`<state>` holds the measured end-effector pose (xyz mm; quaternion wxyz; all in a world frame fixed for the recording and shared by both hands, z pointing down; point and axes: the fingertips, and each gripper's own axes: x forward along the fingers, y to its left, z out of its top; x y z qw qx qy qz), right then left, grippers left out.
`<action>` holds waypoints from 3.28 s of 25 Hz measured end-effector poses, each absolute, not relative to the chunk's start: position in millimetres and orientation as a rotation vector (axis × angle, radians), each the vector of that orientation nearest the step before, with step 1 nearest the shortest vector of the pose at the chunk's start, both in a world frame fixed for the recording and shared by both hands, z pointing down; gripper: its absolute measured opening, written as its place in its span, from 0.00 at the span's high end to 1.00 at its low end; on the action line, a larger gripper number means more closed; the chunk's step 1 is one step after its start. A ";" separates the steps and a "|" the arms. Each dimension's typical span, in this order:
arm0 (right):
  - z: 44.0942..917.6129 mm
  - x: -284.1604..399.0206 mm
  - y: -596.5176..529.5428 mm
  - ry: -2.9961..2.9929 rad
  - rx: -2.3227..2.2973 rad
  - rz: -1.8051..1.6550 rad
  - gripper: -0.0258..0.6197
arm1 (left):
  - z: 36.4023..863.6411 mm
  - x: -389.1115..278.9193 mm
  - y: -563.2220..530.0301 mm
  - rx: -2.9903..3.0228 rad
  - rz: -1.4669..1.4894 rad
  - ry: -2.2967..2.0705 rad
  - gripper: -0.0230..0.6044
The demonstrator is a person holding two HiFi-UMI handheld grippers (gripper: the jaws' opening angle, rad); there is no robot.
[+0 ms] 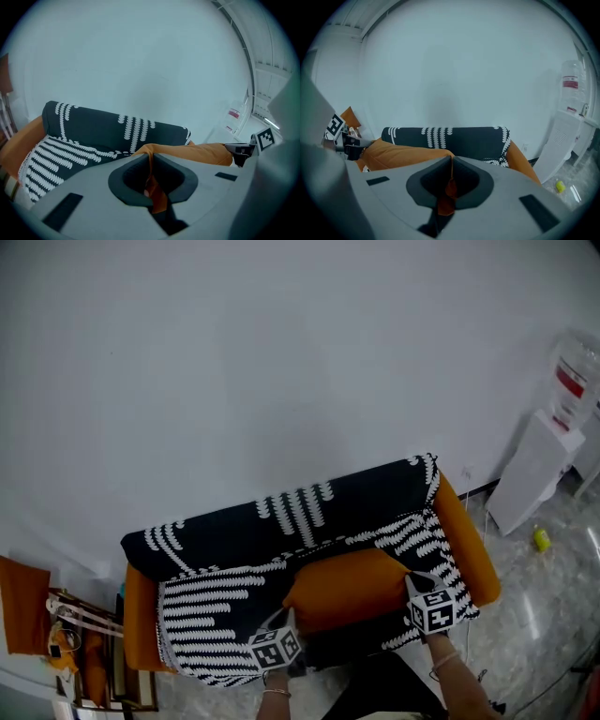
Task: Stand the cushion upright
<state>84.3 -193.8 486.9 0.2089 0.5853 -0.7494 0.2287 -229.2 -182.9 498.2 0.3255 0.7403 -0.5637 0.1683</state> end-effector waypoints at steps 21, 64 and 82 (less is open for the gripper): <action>451.1 88.5 -298.1 -2.198 1.653 0.544 0.92 | 467.6 -231.1 -284.9 1.953 0.446 -1.571 0.85; 422.3 90.0 -494.1 -2.308 1.603 0.410 0.89 | 434.5 -237.1 -465.4 1.992 0.325 -1.641 0.77; 422.1 94.3 -572.9 -2.301 1.618 0.394 0.86 | 445.3 -242.2 -548.6 2.023 0.414 -1.632 0.75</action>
